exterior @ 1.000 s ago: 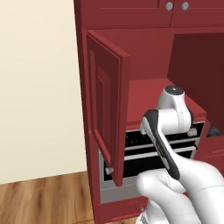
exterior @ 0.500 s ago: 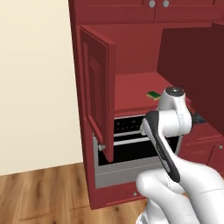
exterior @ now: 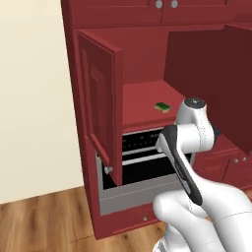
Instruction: Locate and retrieve the dish brush and sponge from the cabinet. Place them next to the sink.
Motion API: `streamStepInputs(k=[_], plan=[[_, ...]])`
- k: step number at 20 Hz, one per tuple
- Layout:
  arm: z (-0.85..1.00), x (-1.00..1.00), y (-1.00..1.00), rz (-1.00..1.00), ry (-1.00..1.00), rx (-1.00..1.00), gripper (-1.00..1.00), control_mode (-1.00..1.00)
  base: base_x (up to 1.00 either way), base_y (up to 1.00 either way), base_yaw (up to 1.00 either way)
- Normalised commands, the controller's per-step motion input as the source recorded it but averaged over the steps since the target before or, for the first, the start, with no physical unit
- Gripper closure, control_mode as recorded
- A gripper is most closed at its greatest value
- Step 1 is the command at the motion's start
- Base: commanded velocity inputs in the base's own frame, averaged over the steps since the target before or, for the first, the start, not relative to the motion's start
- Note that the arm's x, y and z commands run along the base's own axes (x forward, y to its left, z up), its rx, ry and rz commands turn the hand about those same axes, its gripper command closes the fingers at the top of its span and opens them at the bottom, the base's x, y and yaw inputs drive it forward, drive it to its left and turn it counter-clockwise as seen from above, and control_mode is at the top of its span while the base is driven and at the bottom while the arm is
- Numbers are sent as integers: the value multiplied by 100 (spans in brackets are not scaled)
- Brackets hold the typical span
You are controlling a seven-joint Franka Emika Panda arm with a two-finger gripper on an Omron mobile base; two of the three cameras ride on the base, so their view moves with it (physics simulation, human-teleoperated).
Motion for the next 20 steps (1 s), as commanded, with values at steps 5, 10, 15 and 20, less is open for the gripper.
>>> streamStepInputs(k=[5, 10, 15, 20], plan=[[0, 0, 0, 0, 0, 0, 100, 100, -13, 0, -46], [0, 0, 0, 0, 0, 0, 100, 100, -5, 0, -49], [0, 0, 0, 0, 0, 0, 100, 100, 0, 0, -50], [0, 0, 0, 0, 0, 0, 100, 100, 0, 0, -49]])
